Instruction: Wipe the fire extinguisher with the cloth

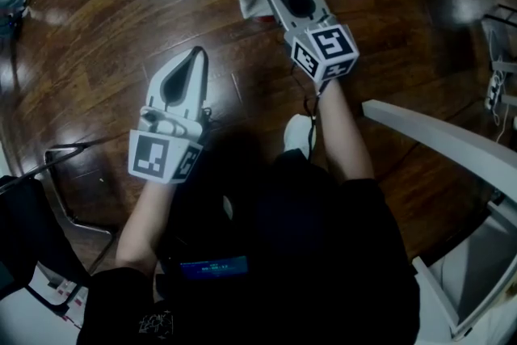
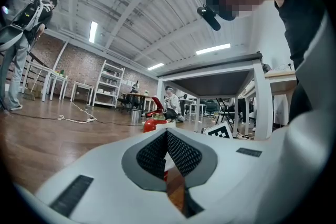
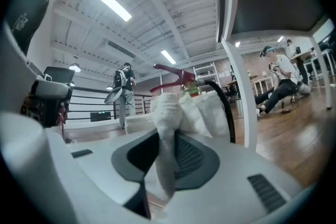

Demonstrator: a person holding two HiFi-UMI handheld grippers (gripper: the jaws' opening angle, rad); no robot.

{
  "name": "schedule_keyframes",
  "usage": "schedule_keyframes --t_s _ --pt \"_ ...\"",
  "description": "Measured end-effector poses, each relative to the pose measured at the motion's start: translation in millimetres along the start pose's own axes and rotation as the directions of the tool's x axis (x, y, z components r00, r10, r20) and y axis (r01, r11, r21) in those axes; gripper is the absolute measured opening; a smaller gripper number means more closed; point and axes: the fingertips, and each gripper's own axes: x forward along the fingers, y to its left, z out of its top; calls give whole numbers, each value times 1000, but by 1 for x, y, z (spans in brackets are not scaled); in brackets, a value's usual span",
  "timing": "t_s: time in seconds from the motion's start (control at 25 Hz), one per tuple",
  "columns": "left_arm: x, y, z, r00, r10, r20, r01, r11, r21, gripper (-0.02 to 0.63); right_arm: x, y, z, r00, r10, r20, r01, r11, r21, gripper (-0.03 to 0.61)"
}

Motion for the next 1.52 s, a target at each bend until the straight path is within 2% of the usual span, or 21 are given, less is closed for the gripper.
schedule_keyframes --t_s 0.24,0.56,0.8,0.92,1.08,1.2,1.36,1.52 --pt "4 -4 -4 1000 -2 -16 2 1000 7 2 11 -3 -57 991 32 -127 -34 999 -9 97" --pt "2 0 2 1000 -1 14 1 1000 4 2 20 -10 -128 955 49 -294 -52 999 -5 97" --pt "1 3 0 1000 7 2 -7 1000 2 2 10 -26 -159 930 18 -367 -15 1000 11 97" --pt "-1 3 -2 1000 5 -2 -5 1000 3 2 -3 -40 -162 931 -19 -365 33 999 32 97" --pt "-3 0 0 1000 -4 8 4 1000 2 2 -29 -73 -135 957 -108 -270 140 985 104 97" --pt "-3 -3 3 1000 -9 25 9 1000 -11 2 -50 -93 -85 977 -167 -135 187 969 160 97" --pt "-6 -2 4 1000 -11 29 11 1000 1 2 -61 -90 1 984 -164 74 149 972 182 97" --pt "-9 -1 1 1000 2 -2 -2 1000 5 2 -54 -62 84 967 -108 230 59 976 210 97"
